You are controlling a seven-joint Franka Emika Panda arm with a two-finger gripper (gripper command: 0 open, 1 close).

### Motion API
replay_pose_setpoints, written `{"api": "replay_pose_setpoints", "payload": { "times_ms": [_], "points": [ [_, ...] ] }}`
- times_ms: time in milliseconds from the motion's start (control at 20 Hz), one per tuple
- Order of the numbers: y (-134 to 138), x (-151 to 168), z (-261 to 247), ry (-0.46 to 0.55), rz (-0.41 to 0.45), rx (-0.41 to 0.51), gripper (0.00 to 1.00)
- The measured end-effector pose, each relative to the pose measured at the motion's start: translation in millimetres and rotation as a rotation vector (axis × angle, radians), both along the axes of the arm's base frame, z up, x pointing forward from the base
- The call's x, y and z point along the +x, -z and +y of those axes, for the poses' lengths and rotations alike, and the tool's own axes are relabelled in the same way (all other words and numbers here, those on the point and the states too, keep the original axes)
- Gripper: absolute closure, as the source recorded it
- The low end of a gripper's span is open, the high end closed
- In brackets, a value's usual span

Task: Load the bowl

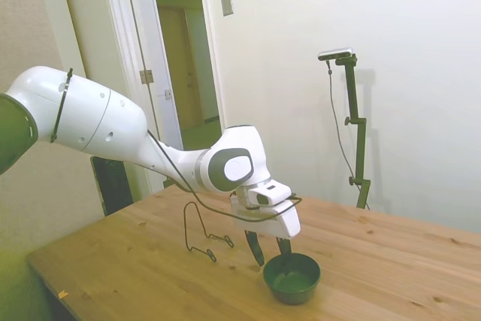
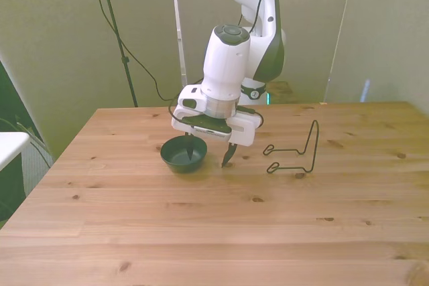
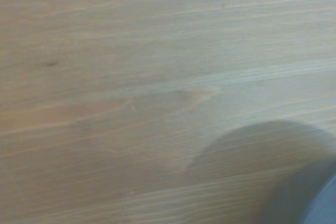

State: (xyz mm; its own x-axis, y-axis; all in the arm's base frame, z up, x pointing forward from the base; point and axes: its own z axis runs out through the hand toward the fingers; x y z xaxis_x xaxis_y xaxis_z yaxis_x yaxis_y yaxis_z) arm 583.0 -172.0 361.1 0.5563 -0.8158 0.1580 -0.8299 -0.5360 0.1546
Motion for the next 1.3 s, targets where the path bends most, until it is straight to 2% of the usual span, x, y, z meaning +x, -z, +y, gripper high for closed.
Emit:
{"api": "replay_pose_setpoints", "payload": {
  "times_ms": [1300],
  "points": [
    [-8, 3, 26, 0.011, 0.013, 0.000, 1.00]
  ]
}}
